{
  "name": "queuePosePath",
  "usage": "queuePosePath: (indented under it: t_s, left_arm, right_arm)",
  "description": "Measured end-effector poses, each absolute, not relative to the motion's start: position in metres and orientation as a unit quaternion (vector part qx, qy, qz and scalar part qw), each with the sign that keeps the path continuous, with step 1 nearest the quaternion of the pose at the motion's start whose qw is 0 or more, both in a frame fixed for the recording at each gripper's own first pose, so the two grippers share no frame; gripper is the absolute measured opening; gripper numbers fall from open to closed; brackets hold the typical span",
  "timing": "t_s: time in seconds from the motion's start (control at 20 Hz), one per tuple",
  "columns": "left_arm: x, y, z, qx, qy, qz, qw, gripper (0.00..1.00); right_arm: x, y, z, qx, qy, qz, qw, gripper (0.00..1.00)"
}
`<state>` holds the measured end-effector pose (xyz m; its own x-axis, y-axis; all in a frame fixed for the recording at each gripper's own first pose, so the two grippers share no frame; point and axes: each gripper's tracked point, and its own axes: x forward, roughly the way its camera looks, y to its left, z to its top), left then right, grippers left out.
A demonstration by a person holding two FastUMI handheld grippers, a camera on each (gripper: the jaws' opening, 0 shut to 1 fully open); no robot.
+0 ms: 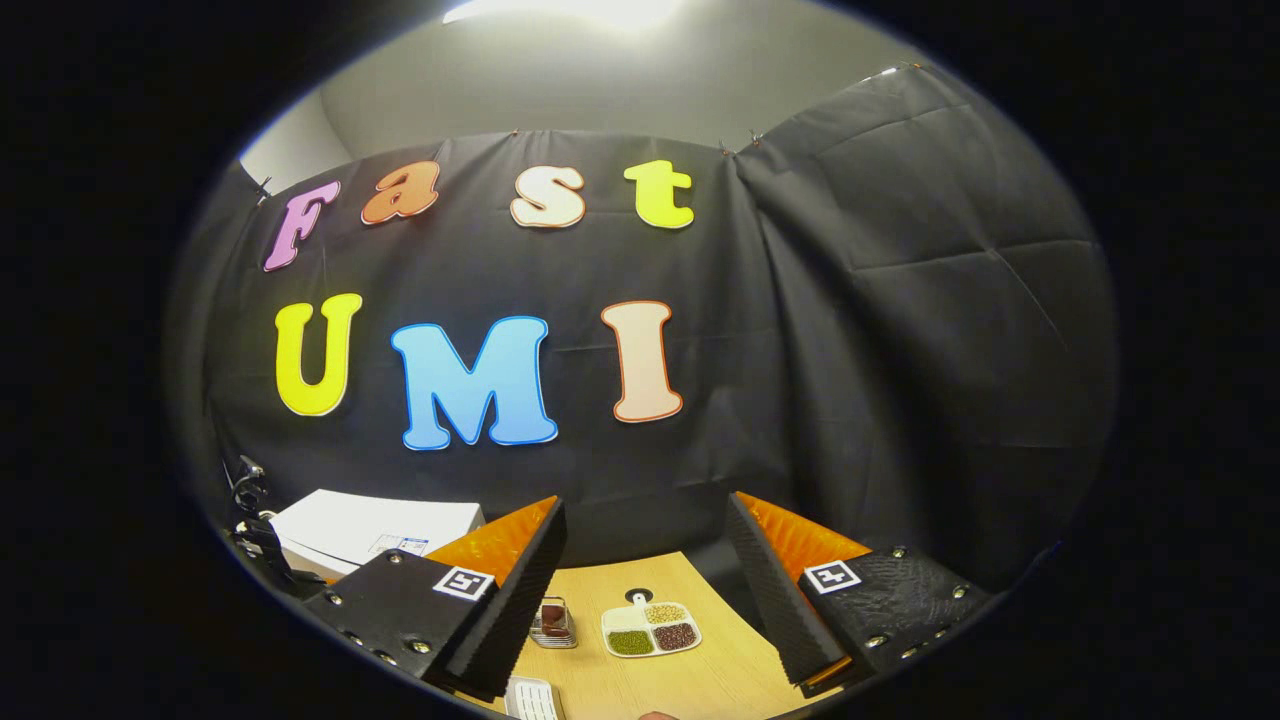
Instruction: Open the microwave oven with the left hand, put the food in, and close the microwave oven.
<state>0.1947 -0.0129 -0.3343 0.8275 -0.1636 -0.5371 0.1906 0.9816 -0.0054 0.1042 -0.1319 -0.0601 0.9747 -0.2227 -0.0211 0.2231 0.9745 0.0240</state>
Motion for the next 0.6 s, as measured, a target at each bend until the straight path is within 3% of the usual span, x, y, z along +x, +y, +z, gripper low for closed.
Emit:
queuePosePath:
  t_s: [0.4,0.6]
  left_arm:
    - [0.201,-0.007,-0.338,0.022,0.289,-0.088,0.953,0.07]
    - [0.193,0.011,-0.279,0.042,0.231,-0.061,0.970,0.07]
  right_arm:
    - [0.099,-0.125,-0.060,0.013,0.015,-0.106,0.994,0.97]
    - [0.102,-0.099,-0.053,0.013,0.012,-0.082,0.996,0.97]
